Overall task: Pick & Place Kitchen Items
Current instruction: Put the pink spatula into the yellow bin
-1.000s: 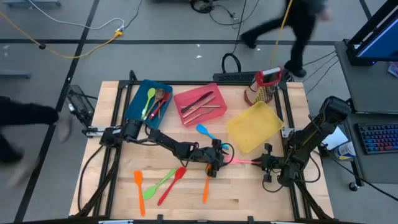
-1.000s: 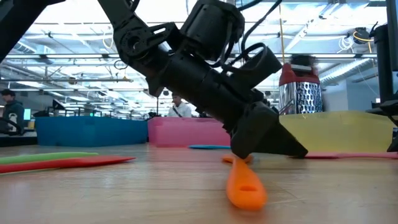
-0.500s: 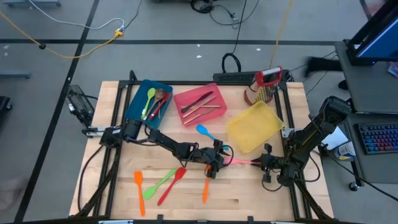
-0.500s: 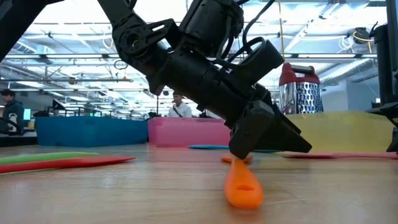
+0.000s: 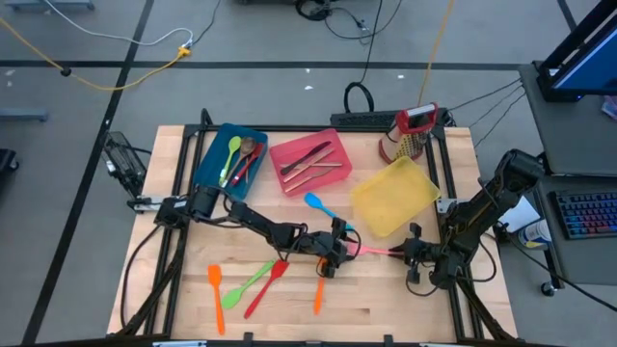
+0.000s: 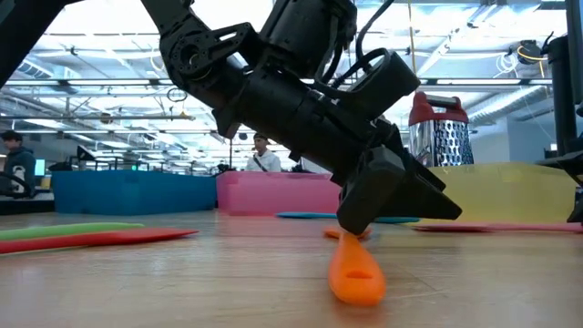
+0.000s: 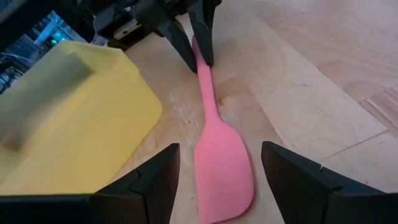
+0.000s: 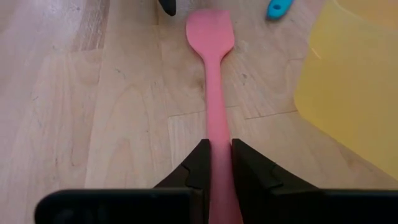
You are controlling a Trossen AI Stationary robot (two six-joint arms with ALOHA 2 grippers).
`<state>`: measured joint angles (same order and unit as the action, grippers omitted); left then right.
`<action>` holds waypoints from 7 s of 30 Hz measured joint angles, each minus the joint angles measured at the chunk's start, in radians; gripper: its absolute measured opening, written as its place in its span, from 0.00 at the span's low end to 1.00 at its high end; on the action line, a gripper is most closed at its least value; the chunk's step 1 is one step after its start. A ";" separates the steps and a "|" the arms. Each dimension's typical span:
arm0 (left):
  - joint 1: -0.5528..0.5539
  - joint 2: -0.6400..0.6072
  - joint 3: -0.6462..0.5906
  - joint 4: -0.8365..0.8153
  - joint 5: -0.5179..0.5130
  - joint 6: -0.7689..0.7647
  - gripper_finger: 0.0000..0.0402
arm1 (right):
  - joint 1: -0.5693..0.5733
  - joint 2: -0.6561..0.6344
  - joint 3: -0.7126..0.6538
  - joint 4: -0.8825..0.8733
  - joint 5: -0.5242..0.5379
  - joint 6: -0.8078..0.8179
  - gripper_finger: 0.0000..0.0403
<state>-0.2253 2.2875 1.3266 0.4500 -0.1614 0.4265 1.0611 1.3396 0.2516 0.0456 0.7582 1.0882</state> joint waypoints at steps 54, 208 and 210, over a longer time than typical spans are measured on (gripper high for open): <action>0.024 0.006 0.018 -0.002 0.175 -0.066 0.31 | 0.002 0.000 0.002 0.140 0.046 -0.059 0.05; 0.127 -0.230 0.057 -0.197 -0.254 -0.348 0.05 | -0.200 -0.656 0.001 0.364 0.404 -1.439 0.37; 0.119 -0.230 0.057 -0.181 -0.254 -0.340 0.05 | -0.251 -0.656 0.001 0.340 0.338 -1.425 0.39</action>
<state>-0.1061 2.0579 1.3834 0.2691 -0.4151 0.0869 0.8096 0.6834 0.2527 0.3856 1.0960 -0.3373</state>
